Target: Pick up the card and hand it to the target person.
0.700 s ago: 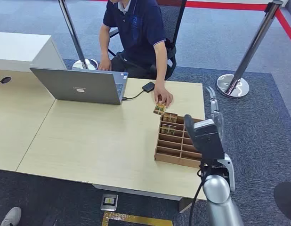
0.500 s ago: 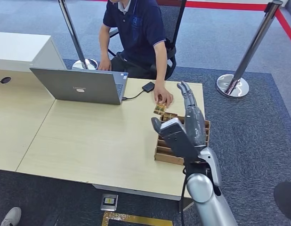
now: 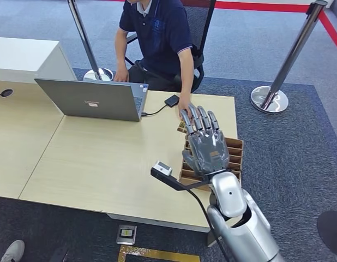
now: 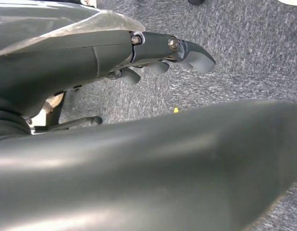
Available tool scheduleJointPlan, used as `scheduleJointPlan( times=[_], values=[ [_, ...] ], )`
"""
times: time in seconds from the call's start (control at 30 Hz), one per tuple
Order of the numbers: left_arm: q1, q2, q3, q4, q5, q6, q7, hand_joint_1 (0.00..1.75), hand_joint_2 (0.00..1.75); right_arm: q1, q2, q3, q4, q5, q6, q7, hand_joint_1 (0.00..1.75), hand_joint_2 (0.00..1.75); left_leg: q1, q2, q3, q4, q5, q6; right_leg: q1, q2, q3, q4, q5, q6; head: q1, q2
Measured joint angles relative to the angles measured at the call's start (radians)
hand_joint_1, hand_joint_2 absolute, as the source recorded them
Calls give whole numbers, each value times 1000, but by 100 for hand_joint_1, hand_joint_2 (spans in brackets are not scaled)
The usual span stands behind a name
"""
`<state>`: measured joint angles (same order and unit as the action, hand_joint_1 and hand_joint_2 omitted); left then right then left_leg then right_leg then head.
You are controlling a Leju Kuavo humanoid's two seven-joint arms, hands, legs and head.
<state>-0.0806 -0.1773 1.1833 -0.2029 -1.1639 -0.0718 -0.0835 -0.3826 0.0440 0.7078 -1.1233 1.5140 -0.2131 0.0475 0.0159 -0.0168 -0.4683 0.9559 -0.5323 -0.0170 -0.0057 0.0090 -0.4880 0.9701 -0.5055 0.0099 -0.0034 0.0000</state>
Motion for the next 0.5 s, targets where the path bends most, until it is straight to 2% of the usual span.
scheduleJointPlan(
  times=[0.17,0.33,0.4,0.47,0.5],
  values=[
    [-1,4,0,1,-9,-1,0,0,0,-31,-9,0,72,-53,-13,14,0,175,0,0,0,0,0,0,0,0,0,0,0,0,0,0],
    [-1,4,0,3,-10,-2,0,0,0,-37,32,-28,132,-144,-54,53,0,175,0,0,0,0,0,0,0,0,0,0,0,0,0,0],
    [-1,4,0,4,-8,-1,0,0,0,-34,53,-45,147,-166,-68,63,12,175,0,0,0,0,0,0,0,0,0,0,0,0,0,0],
    [-1,4,0,4,-5,0,2,0,0,-31,70,-61,155,-179,-76,69,77,175,0,0,0,0,0,0,0,0,0,0,0,0,0,0],
    [-1,4,0,5,-4,1,3,0,0,-28,77,-69,157,-183,-77,71,103,175,0,0,0,0,0,0,0,0,0,0,0,0,0,0]
  ],
)
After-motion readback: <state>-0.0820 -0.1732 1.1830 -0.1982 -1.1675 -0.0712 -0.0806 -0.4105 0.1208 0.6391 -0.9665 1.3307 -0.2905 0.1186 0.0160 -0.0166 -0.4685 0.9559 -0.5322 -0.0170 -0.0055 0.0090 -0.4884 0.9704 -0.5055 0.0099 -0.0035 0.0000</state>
